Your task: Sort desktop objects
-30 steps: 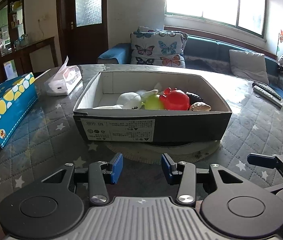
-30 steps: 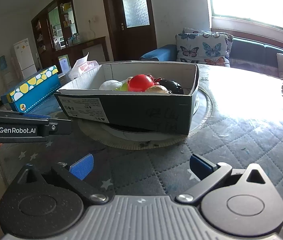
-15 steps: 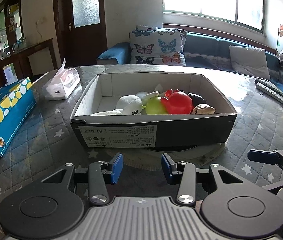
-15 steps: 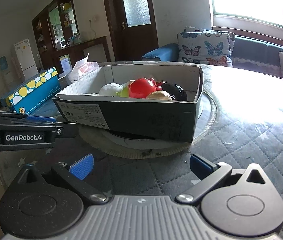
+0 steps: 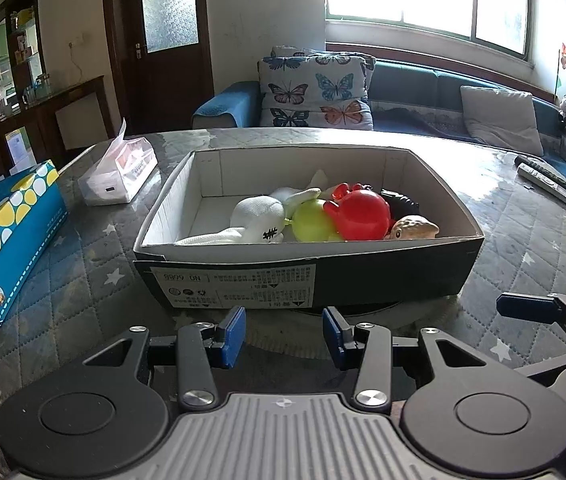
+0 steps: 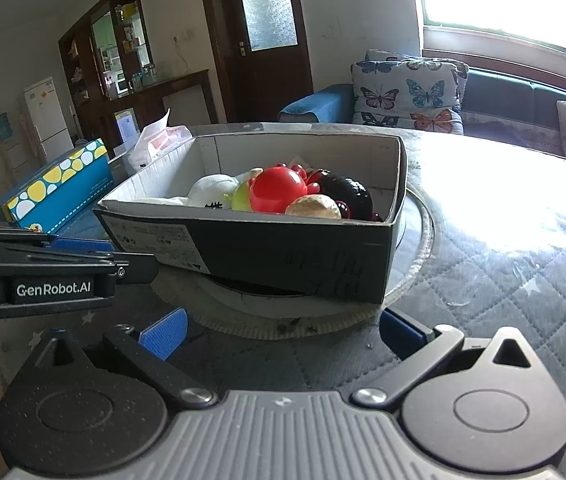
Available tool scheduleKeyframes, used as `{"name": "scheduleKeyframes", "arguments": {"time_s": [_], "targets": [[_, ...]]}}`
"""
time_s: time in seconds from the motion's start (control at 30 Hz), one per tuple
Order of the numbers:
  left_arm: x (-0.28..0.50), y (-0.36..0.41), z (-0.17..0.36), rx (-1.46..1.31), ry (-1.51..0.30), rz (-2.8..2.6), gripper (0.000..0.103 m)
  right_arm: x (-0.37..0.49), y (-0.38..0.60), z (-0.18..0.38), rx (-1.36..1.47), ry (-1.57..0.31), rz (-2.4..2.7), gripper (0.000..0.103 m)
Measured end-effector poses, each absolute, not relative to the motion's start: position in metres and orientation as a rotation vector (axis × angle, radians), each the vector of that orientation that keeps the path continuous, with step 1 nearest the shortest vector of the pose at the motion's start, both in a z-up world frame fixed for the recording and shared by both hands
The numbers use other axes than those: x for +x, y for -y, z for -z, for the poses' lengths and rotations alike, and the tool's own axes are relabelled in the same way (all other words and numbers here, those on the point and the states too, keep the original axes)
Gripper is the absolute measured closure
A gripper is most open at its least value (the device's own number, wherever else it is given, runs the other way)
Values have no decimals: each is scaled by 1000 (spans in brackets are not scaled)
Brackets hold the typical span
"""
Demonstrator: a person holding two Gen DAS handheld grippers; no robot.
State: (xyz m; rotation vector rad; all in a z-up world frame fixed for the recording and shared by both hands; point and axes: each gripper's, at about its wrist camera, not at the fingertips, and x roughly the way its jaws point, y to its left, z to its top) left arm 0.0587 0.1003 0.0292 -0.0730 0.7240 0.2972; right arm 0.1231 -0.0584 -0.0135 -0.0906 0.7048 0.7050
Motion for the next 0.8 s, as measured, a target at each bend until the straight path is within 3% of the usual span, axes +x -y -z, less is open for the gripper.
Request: {"name": "scheduleKeyframes", "arguments": {"time_s": [0.8], "targets": [[87,-114,-29,-80,-753,-306,59,152,41,12,-120,-751,-679,0]]}}
